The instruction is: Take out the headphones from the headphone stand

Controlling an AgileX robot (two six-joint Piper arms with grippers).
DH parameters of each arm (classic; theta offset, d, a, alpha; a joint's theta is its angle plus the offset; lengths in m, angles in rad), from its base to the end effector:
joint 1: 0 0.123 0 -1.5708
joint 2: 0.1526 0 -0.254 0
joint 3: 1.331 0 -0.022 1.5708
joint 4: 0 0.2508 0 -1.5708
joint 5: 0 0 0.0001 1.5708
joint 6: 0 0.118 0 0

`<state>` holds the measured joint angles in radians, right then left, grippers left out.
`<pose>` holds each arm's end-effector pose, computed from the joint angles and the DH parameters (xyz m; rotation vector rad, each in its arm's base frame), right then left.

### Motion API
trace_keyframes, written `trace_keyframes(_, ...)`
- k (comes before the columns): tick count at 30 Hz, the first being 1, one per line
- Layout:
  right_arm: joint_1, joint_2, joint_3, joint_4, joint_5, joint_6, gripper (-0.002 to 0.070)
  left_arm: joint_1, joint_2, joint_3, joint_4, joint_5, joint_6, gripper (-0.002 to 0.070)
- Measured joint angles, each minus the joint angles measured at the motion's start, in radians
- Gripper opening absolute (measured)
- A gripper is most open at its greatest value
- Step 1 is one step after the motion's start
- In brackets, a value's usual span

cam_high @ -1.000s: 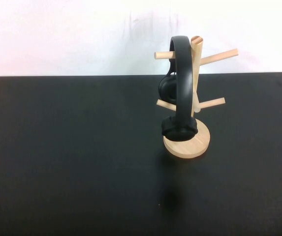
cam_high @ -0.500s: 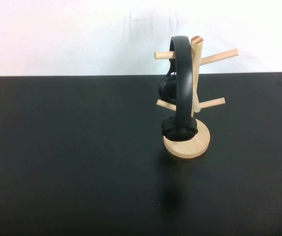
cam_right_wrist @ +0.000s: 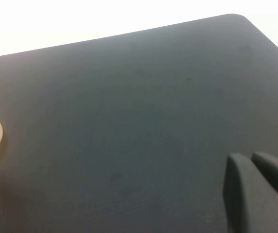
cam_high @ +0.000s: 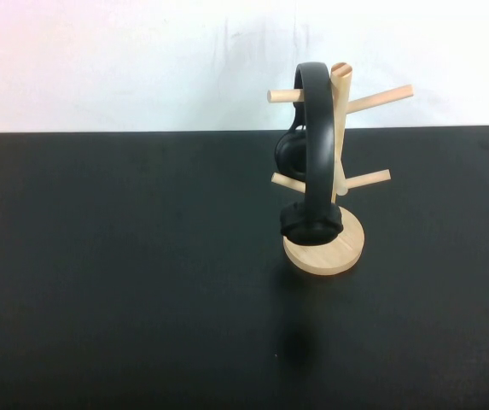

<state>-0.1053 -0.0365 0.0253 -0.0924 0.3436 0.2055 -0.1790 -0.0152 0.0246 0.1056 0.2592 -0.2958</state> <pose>0.1086 -0.0152 0.1704 0.2245 1.8006 -0.0189 0.1115 -0.0169 0.1780 -0.0327 1.7570 -0.2483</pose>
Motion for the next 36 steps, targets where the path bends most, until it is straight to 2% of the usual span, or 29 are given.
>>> trace_keyframes(5,0.000,0.000,0.000,0.000,0.000,0.000,-0.0006,0.000,0.000,0.000,-0.163,-0.167,-0.105,0.0000)
trace_keyframes(13,0.000,0.000,0.000,0.000,0.000,0.000,-0.0006,0.000,0.000,0.000,-0.189,-0.243,-0.138,0.0000)
trace_keyframes(16,0.000,0.000,0.000,0.000,0.000,0.000,-0.0006,0.000,0.000,-0.002,-0.241,-0.193,-0.209,0.0000)
trace_keyframes(21,0.000,0.000,0.000,0.000,0.000,0.000,-0.0006,0.000,0.039,-0.153,-0.277,0.109,-0.216,0.0000)
trace_keyframes(26,0.000,0.000,0.000,0.000,0.000,0.000,-0.0006,0.000,0.258,-0.391,-0.335,0.404,-0.027,0.0000)
trace_keyframes(30,0.000,0.000,0.000,0.000,0.000,0.000,-0.0006,0.000,0.465,-0.558,-0.429,0.535,0.146,0.0000)
trace_keyframes(33,0.000,0.000,0.000,0.000,0.000,0.000,-0.0006,0.000,0.629,-0.641,-0.570,0.558,0.368,0.0000)
trace_keyframes(36,0.000,0.000,0.000,0.000,0.000,0.000,-0.0006,0.000,0.764,-0.677,-0.824,0.549,0.608,0.0000)
